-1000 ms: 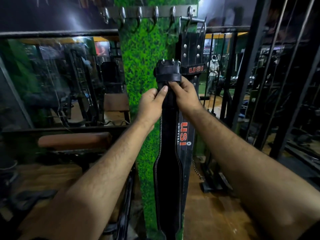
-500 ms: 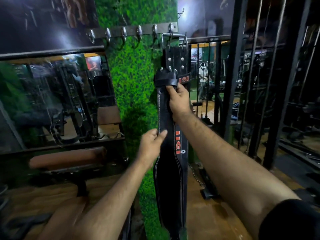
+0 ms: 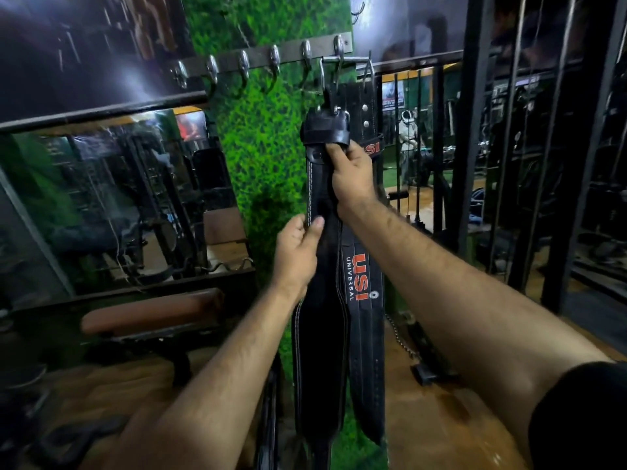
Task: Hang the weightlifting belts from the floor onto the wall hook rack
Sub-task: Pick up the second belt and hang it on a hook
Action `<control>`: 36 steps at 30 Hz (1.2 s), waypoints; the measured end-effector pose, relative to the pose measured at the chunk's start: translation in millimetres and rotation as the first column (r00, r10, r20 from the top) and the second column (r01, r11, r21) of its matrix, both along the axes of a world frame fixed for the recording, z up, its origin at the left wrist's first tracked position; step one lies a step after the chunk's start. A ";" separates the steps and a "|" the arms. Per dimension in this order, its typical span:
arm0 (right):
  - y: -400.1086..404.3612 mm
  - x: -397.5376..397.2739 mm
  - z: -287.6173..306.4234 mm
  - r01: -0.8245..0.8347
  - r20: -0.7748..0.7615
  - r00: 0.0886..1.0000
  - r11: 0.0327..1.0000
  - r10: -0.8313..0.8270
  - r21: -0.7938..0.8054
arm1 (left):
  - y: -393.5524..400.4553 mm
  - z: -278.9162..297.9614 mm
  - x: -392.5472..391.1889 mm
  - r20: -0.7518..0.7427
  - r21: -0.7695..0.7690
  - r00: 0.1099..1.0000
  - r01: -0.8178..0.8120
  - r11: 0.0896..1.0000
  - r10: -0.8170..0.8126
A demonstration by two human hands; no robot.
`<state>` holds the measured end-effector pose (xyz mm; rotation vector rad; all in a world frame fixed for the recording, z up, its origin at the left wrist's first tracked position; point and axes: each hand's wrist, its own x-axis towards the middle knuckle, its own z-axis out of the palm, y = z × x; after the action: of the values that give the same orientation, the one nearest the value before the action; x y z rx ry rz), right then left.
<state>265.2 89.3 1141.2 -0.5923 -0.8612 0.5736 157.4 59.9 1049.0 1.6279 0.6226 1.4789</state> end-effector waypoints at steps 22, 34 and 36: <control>-7.3 -25.7 -47.4 0.312 0.570 0.780 0.950 -0.259 0.005 | -1.7 46.2 -7.5 0.112 -0.238 0.993 0.056 0.970 -0.029; -21.3 -25.8 -183.6 0.056 0.594 0.789 0.945 0.157 -0.323 | 4.6 59.4 -26.9 0.252 -0.166 0.967 -0.006 0.986 0.048; -25.6 -23.1 -204.1 0.065 0.633 0.733 0.901 0.249 -0.430 | 6.9 58.8 -27.0 0.273 -0.196 0.960 -0.005 0.980 0.060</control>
<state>242.1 63.7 937.2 -1.2167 -1.4857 0.6538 130.4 66.7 1107.8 1.2380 0.6146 1.5826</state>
